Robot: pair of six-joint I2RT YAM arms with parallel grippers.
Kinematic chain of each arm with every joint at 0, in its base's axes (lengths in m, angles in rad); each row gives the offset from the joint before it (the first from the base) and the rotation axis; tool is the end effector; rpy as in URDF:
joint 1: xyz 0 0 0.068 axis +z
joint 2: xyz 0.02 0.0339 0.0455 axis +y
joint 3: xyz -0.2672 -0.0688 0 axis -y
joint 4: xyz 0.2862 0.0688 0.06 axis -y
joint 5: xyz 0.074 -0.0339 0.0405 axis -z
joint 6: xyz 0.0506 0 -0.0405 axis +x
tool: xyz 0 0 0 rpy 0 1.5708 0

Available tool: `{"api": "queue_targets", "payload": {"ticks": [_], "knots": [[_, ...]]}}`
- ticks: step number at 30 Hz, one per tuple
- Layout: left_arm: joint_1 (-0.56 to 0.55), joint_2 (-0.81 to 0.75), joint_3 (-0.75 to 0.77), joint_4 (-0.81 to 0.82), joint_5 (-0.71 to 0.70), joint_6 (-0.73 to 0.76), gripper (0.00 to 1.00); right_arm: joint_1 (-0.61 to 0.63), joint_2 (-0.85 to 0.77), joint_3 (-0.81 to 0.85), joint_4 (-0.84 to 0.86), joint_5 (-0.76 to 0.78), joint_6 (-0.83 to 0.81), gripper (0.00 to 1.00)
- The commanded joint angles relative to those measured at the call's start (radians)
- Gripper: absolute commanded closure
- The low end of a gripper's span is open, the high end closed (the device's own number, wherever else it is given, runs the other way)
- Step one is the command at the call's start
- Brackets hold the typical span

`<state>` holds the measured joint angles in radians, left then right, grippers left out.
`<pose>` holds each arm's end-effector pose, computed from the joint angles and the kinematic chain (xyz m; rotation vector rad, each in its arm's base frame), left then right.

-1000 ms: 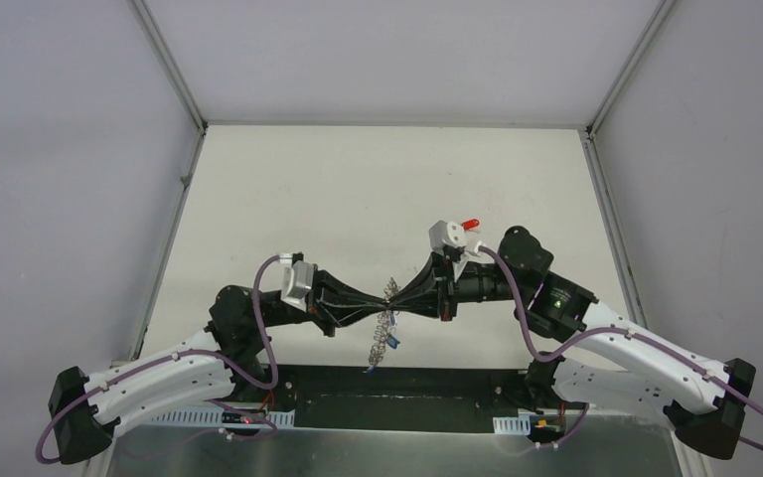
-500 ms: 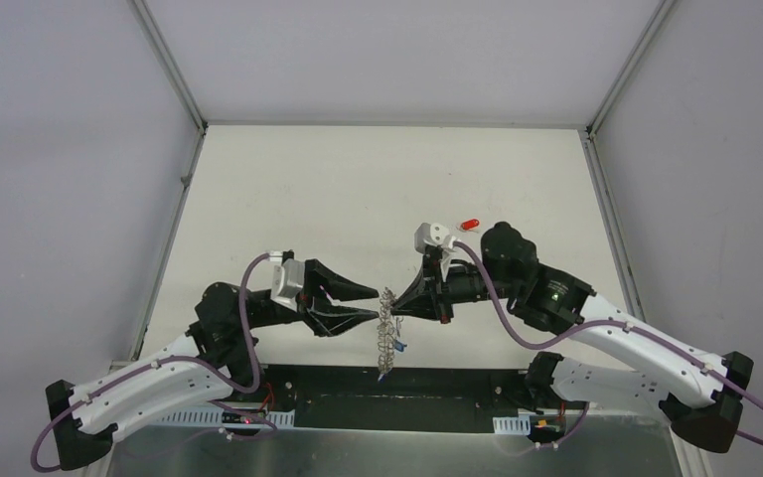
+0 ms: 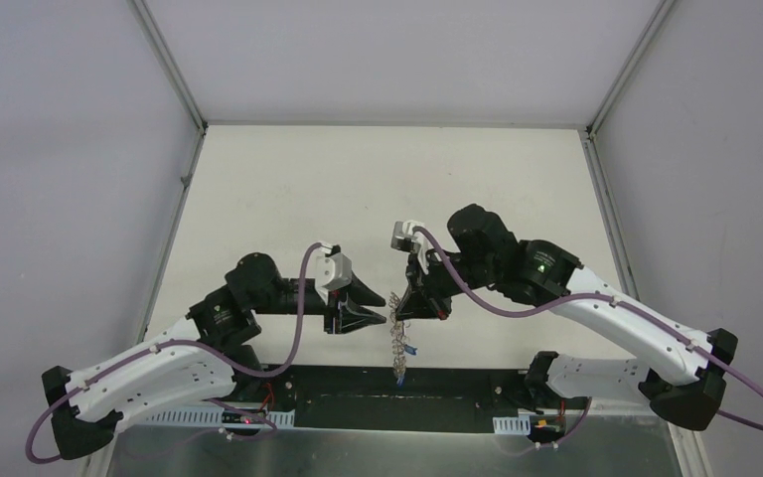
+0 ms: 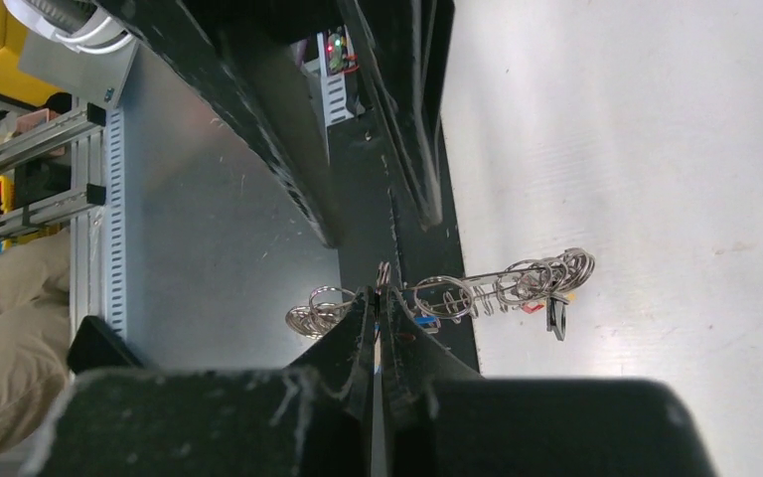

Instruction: Put the keys on the keyring

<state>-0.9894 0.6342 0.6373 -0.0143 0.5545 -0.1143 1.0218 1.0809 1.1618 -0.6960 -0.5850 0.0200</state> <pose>0.0918 -0.1883 0.3314 1.1354 1.3160 -1.2728 0.1168 0.2445 0.3652 -1.4251 1.8529 1.1985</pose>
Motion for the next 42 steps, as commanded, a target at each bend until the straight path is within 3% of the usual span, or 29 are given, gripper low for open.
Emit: {"api": "queue_targets", "payload": {"ticks": [1,8,12,21,25,32,42], "knots": [[-0.011,0.05,0.056,-0.052,0.069,0.046,0.68,0.001,0.033,0.094,-0.065,-0.063,-0.014,1.0],[-0.012,0.115,0.079,-0.049,0.107,0.041,0.82,0.0,0.049,0.102,-0.055,-0.08,-0.037,1.0],[-0.013,0.117,0.065,-0.01,0.11,0.021,0.84,0.0,0.048,0.099,-0.047,-0.082,-0.038,1.0],[-0.02,0.14,0.058,0.013,0.12,-0.008,0.75,0.002,0.045,0.091,-0.033,-0.079,-0.036,1.0],[-0.021,0.15,0.061,0.013,0.125,-0.009,0.81,0.0,0.042,0.09,-0.024,-0.072,-0.031,1.0],[-0.029,0.173,0.072,0.013,0.13,-0.02,0.83,0.001,0.037,0.079,-0.013,-0.068,-0.025,1.0],[-0.03,0.136,0.032,0.13,0.109,-0.061,0.96,0.001,0.029,0.059,-0.008,-0.061,-0.024,1.0]]}}
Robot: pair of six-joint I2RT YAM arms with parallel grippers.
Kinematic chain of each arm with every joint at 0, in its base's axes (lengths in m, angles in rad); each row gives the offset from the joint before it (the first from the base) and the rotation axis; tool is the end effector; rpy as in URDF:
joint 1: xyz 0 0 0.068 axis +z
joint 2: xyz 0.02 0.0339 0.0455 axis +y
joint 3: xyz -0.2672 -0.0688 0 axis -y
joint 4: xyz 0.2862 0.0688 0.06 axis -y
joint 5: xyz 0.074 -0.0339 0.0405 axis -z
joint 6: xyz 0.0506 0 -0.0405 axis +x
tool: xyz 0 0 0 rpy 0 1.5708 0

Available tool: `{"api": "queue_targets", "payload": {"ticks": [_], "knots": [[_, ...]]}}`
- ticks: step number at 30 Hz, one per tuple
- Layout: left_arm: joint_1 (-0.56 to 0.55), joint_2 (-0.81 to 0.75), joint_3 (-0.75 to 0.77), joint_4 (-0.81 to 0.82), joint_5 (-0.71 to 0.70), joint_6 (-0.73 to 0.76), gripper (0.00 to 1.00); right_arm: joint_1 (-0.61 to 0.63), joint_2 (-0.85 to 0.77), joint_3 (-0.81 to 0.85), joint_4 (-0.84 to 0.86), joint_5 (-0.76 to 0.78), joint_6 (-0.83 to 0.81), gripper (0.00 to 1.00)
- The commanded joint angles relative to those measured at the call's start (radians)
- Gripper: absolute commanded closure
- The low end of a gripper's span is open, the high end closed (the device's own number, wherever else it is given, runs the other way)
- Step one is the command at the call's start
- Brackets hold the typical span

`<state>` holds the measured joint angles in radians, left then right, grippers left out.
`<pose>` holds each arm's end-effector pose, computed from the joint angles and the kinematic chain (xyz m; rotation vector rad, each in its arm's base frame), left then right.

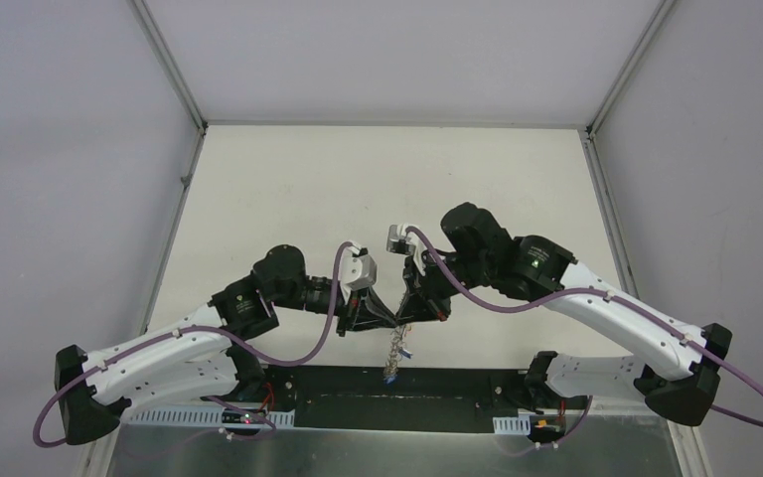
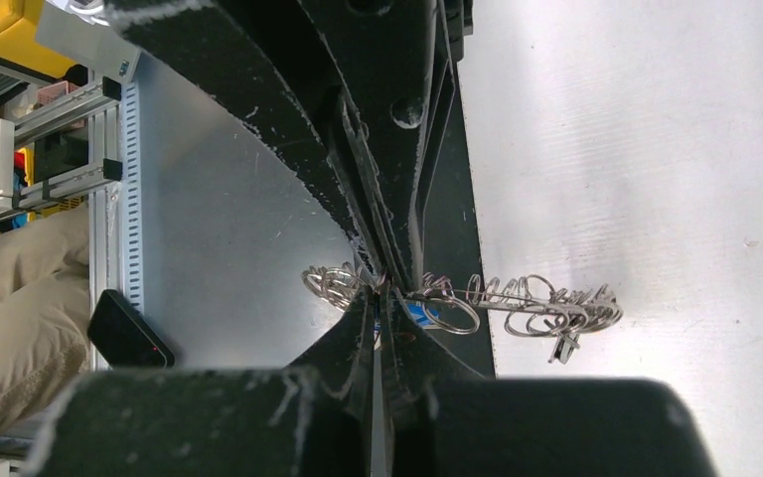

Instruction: Put the keys on the keyring

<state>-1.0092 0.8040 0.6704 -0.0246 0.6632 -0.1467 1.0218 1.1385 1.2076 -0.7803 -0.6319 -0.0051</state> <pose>0.1008 -0.2186 0.3093 1.2587 1.4440 -1.3867 0.1187 0.2514 0.3608 -1.4948 1.9174 1.2230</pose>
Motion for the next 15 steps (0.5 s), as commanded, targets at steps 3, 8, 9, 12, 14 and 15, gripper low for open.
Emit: {"api": "queue_targets", "payload": {"ticks": [3,8,9,12,14,15], "knots": [[-0.01,-0.045,-0.008,0.144,-0.018,-0.042,0.85,0.0,-0.034,0.008,0.086,-0.018,0.002,1.0],[-0.01,-0.048,-0.007,0.145,-0.03,-0.058,0.79,0.001,-0.037,0.005,0.094,-0.019,0.002,1.0],[-0.011,-0.046,-0.006,0.146,-0.031,-0.061,0.8,0.0,-0.037,0.004,0.094,-0.02,0.002,1.0],[-0.01,-0.036,-0.001,0.152,-0.024,-0.067,0.87,0.0,-0.039,0.003,0.095,-0.018,0.002,1.0],[-0.011,-0.028,0.001,0.152,-0.017,-0.066,0.95,0.0,-0.04,0.003,0.099,-0.017,0.014,1.0],[-0.01,-0.026,0.001,0.151,-0.013,-0.063,1.0,0.0,-0.042,0.004,0.1,-0.015,0.025,1.0]]}}
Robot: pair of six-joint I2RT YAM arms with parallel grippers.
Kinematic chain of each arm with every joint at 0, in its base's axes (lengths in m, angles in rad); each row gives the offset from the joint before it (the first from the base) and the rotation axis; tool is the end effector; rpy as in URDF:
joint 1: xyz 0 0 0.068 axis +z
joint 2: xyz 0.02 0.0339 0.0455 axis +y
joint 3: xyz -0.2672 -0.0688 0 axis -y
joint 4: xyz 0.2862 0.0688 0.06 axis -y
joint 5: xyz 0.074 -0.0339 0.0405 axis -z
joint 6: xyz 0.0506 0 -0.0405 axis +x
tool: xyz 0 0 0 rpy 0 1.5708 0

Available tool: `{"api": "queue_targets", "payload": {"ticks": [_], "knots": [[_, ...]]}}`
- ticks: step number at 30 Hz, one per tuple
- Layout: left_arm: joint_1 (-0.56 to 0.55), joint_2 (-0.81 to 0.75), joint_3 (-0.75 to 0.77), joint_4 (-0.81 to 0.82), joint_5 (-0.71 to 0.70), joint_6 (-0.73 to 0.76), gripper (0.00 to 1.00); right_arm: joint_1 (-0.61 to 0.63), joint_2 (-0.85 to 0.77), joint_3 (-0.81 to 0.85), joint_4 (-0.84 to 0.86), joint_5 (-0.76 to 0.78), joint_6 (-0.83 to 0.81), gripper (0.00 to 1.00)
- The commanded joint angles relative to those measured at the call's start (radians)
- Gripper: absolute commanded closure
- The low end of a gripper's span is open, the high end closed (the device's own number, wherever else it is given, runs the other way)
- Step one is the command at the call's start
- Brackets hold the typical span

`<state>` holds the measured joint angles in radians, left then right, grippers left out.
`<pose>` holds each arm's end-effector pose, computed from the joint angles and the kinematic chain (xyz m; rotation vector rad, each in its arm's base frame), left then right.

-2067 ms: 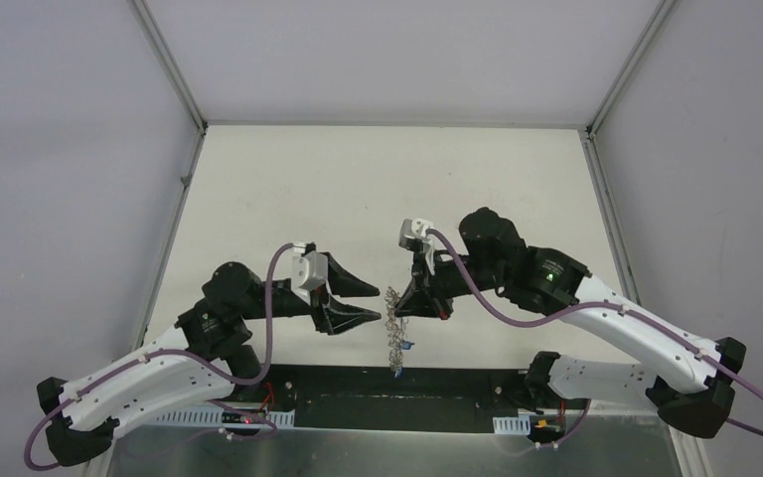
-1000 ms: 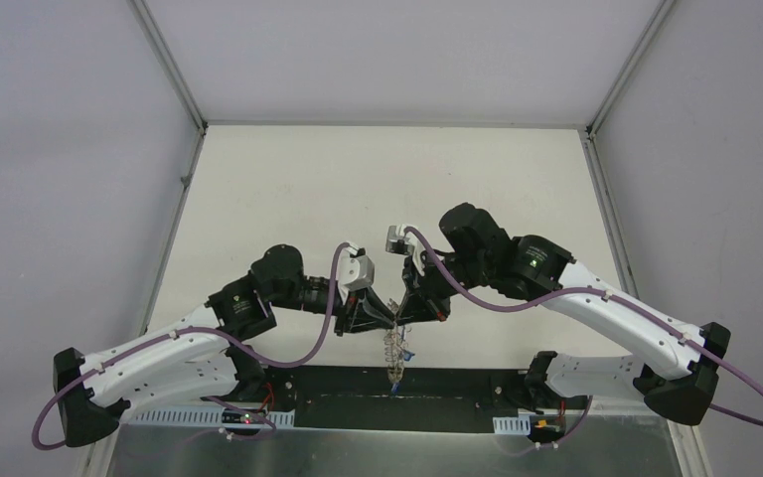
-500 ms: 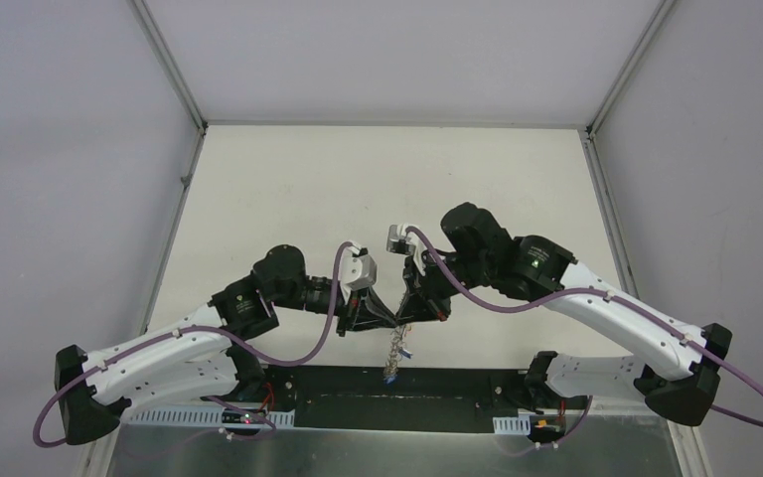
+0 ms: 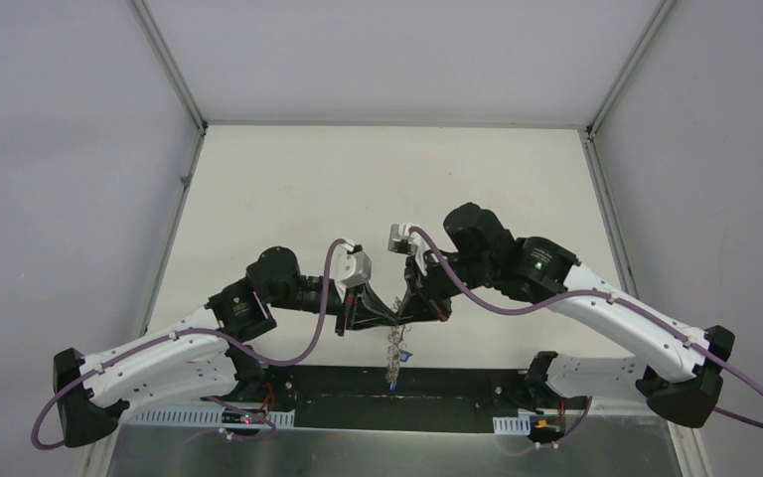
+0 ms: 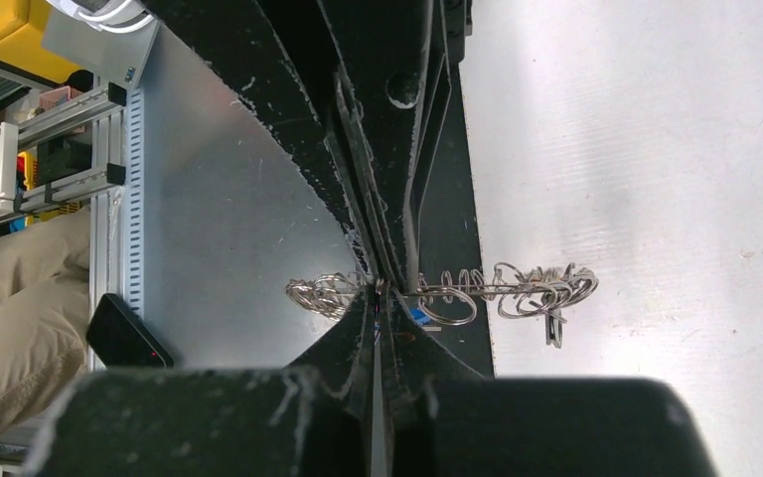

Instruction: Put the keys on the keyring

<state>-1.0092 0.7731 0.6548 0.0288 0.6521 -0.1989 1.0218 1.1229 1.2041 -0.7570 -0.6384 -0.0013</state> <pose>0.0985 -0.2142 0.3157 1.2042 1.4154 -1.4160 0.1173 0.2496 0.3657 -1.4861 1.8802 1.2375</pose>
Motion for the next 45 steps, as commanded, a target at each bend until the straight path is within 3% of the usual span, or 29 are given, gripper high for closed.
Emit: {"api": "queue_targets", "payload": {"ticks": [1,3,9,12,18,24,31,36,45], "knots": [[-0.01,0.006,0.016,0.096,-0.001,-0.011,1.0,0.001,-0.028,0.008,0.077,-0.005,0.022,1.0],[-0.011,0.004,0.016,0.089,-0.008,-0.008,1.0,0.001,-0.036,0.008,0.078,0.009,0.023,0.95],[-0.011,-0.048,0.001,0.069,-0.084,-0.001,1.0,0.001,-0.095,-0.02,0.109,0.082,0.044,0.54],[-0.011,-0.085,-0.013,0.082,-0.11,0.002,1.0,0.001,-0.135,-0.05,0.142,0.109,0.058,0.47],[-0.01,-0.155,-0.076,0.21,-0.111,0.003,1.0,0.001,-0.167,-0.092,0.189,0.1,0.076,0.48],[-0.009,-0.211,-0.173,0.429,-0.118,-0.02,1.0,0.0,-0.171,-0.114,0.235,0.084,0.101,0.69],[-0.01,-0.244,-0.266,0.67,-0.158,-0.06,1.0,0.001,-0.152,-0.154,0.348,0.02,0.167,0.7],[-0.01,-0.25,-0.26,0.667,-0.162,-0.065,1.0,0.001,-0.111,-0.163,0.331,0.011,0.182,0.67],[-0.011,-0.252,-0.234,0.492,-0.214,-0.072,1.0,0.001,-0.203,-0.222,0.332,0.143,0.166,0.4]]}}
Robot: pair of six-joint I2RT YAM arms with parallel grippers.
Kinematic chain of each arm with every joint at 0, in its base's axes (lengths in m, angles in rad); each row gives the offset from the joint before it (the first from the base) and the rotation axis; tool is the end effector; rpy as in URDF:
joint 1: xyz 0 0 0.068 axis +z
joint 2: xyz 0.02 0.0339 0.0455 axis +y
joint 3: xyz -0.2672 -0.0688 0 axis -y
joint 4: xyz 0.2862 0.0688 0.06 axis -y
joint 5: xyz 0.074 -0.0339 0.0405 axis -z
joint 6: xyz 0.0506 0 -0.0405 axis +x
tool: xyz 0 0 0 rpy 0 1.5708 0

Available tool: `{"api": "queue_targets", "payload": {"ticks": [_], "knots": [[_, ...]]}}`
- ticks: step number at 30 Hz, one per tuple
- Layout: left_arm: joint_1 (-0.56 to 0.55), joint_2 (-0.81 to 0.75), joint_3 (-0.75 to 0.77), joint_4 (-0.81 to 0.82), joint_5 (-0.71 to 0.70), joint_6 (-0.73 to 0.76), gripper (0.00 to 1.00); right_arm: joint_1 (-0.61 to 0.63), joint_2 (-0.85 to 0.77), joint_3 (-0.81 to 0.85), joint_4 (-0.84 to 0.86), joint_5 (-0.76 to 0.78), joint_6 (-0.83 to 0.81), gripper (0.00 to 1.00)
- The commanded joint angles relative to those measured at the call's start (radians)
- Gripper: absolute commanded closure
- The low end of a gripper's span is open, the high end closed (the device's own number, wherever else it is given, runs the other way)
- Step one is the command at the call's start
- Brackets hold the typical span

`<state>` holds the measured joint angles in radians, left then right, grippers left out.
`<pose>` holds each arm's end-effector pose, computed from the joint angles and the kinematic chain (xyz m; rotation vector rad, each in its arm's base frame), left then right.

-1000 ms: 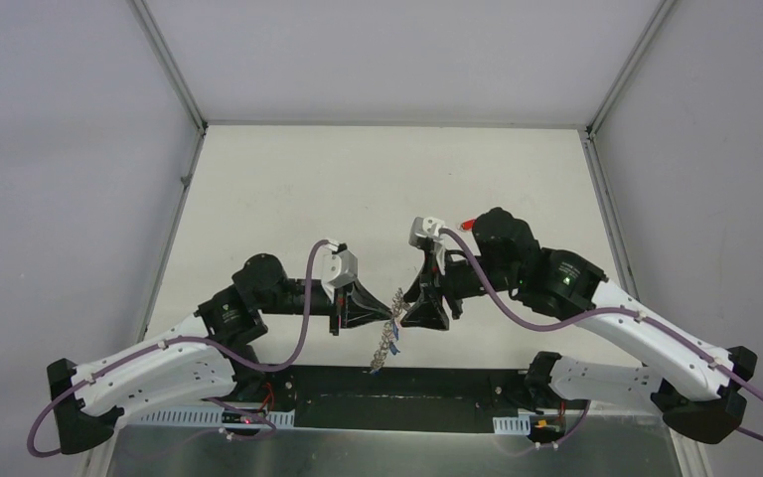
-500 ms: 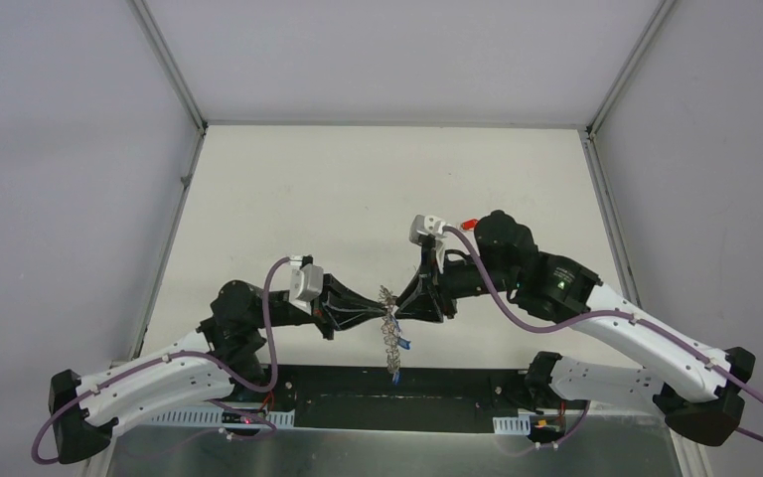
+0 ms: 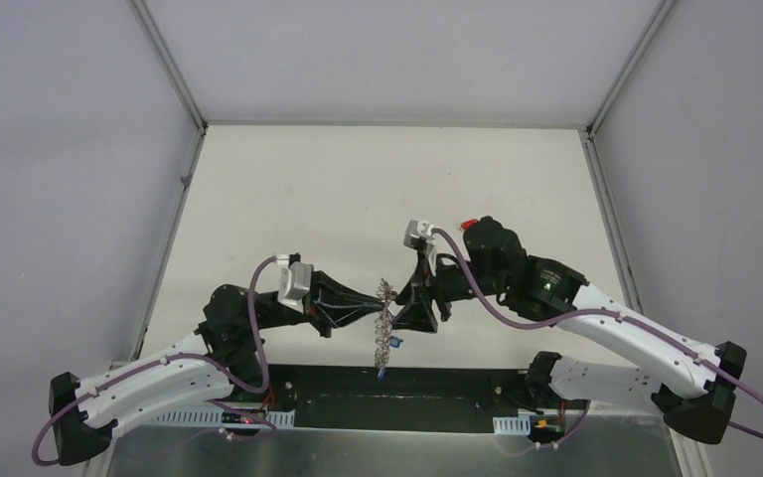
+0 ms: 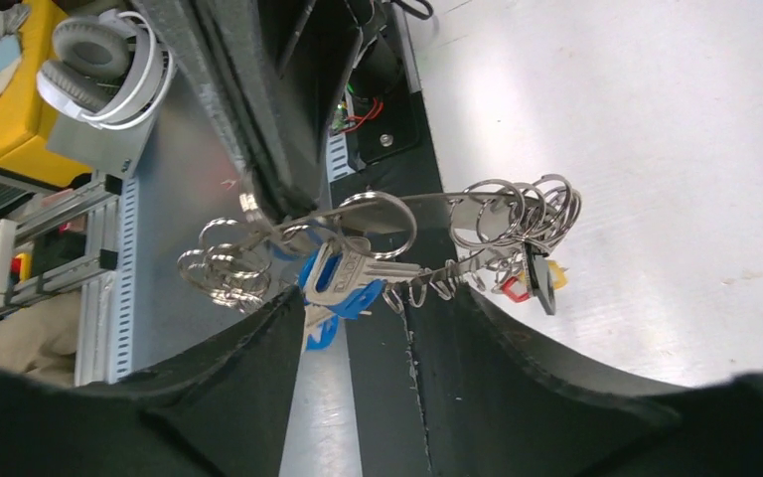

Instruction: Put the keys on the keyring

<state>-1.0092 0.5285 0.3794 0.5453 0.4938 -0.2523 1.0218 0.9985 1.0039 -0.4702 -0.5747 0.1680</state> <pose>0.0812 -0.1741 0.3108 0.9090 0.9947 -1.3729 0.1150 0.2407 0.3475 -1.2680 1.8246 1.2911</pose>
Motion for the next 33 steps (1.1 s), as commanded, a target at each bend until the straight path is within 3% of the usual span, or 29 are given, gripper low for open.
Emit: {"api": "queue_targets", "payload": {"ticks": [1,11,15,19,25,33], "knots": [[-0.01,-0.005,0.045,-0.063,-0.074,-0.019,1.0,0.001,-0.096,-0.035,0.055,0.101,-0.004,0.37],[-0.01,0.137,0.161,-0.335,-0.332,-0.013,1.0,-0.009,-0.122,-0.068,0.22,0.347,0.003,0.14],[-0.007,0.253,0.222,-0.336,-0.398,-0.014,1.0,-0.054,-0.076,-0.045,0.223,0.326,0.027,0.11],[0.041,0.389,0.302,-0.367,-0.357,-0.001,1.0,-0.164,-0.042,-0.041,0.242,0.212,0.115,0.11],[0.208,0.568,0.367,-0.244,-0.183,-0.036,1.0,-0.354,-0.053,-0.099,0.28,0.136,0.222,0.09],[0.265,0.756,0.413,-0.017,-0.199,0.015,1.0,-0.581,-0.086,-0.176,0.219,0.172,0.275,0.0]]}}
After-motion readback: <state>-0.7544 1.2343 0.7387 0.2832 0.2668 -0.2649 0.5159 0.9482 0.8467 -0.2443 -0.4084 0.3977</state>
